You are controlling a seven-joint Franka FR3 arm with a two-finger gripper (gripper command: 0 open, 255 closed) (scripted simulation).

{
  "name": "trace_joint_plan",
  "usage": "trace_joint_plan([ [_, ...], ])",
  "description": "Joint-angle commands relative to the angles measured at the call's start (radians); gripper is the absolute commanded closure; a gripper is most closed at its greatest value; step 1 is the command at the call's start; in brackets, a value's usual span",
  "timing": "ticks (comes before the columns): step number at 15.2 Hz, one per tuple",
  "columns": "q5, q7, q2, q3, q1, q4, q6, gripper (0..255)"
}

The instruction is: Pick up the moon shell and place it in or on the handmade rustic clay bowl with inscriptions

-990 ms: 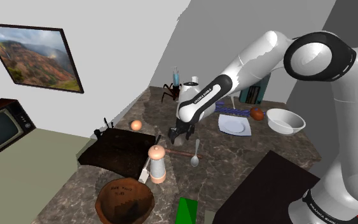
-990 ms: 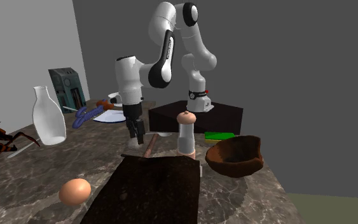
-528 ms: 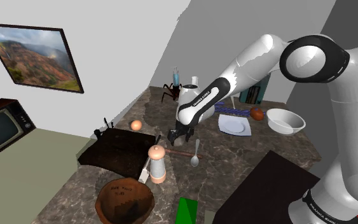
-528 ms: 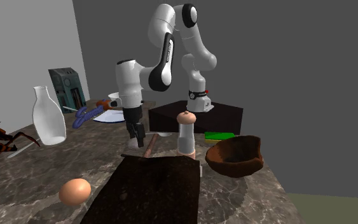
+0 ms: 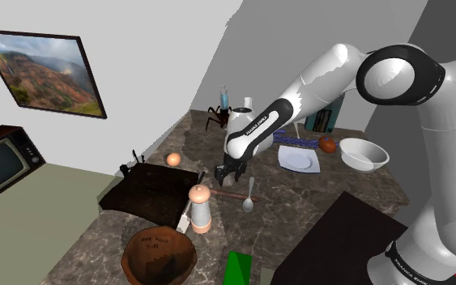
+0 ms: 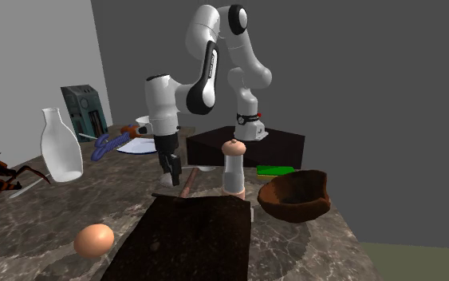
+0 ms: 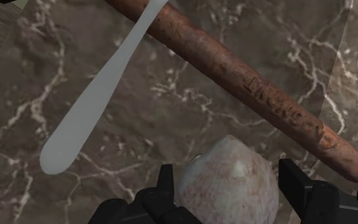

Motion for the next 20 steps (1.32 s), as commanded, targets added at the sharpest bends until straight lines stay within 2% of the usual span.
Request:
trace_joint_plan([
  [1,0.000,0.000,0.000,0.000,0.000,0.000,0.000,255],
  [4,0.000,0.000,0.000,0.000,0.000,-0.001,0.000,255],
  [20,0.006,0.012,-0.169,0.006,-0.008,-0.010,-0.159,255],
])
